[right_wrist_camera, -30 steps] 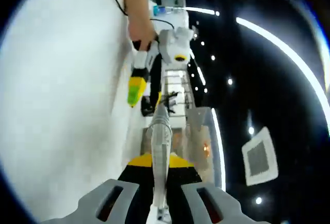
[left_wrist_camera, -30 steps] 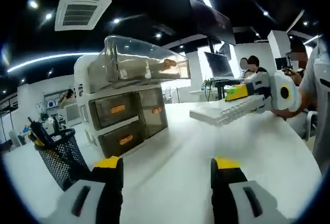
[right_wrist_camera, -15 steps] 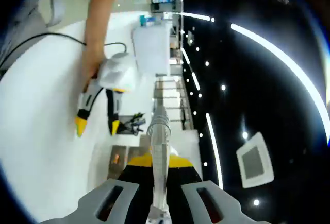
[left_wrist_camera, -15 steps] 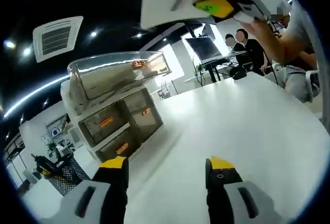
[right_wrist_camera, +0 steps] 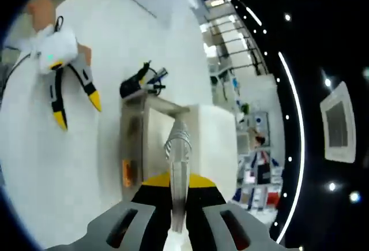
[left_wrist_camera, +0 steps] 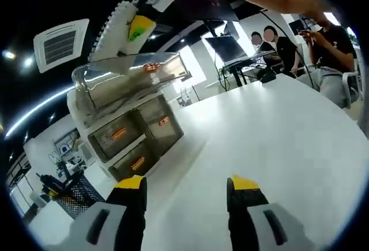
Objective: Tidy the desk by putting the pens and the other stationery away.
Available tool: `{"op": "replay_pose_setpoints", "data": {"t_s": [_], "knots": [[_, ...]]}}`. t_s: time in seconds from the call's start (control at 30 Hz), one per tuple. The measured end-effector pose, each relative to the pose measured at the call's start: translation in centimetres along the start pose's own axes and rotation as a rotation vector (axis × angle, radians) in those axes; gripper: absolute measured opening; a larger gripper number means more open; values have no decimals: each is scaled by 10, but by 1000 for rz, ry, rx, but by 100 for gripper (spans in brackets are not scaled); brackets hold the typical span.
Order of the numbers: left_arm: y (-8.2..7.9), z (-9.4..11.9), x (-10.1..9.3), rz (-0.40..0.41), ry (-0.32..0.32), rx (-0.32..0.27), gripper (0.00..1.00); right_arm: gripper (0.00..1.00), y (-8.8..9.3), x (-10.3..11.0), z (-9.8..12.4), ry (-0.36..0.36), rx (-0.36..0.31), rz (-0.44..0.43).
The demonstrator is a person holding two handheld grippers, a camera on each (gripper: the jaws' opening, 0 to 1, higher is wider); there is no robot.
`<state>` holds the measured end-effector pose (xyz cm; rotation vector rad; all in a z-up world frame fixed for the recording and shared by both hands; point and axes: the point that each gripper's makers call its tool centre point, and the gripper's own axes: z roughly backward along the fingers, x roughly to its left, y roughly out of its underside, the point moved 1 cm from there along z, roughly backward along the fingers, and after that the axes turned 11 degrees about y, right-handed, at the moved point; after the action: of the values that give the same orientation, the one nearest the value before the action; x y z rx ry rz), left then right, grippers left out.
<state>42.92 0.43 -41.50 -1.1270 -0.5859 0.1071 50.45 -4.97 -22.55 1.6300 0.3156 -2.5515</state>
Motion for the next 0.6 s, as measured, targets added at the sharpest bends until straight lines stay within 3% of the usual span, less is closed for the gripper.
{"op": "replay_pose_setpoints", "data": {"t_s": [0.13, 0.2, 0.27, 0.47, 0.6], "knots": [[8, 1, 6, 43, 0, -2, 55, 5, 4, 6, -21, -13, 96, 84], [9, -2, 4, 66, 7, 2, 55, 5, 2, 3, -27, 35, 134, 127], [12, -2, 4, 75, 9, 6, 55, 5, 0, 7, -34, 35, 168, 163], [16, -2, 9, 80, 7, 18, 55, 6, -13, 16, -45, 7, 201, 210], [16, 0, 12, 84, -1, 13, 55, 7, -25, 21, -50, -12, 178, 245]]}}
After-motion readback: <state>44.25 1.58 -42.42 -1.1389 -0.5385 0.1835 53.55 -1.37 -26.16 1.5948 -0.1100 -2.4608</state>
